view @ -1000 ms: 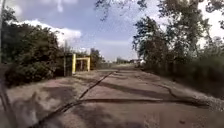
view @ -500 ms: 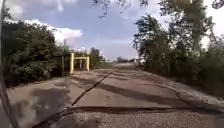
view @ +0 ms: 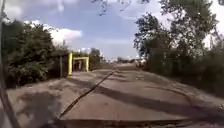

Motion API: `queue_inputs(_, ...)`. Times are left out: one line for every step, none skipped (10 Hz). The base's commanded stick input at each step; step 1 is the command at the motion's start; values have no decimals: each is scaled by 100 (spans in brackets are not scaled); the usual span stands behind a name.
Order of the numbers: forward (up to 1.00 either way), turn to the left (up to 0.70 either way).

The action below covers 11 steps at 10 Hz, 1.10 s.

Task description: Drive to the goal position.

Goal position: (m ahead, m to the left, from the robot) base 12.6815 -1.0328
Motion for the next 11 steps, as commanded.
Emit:
queue_inputs(70,-10)
queue_inputs(70,-2)
queue_inputs(70,0)
queue_inputs(70,0)
queue_inputs(70,0)
queue_inputs(70,0)
queue_inputs(70,0)
queue_inputs(70,0)
queue_inputs(70,0)
queue_inputs(70,0)
queue_inputs(70,0)
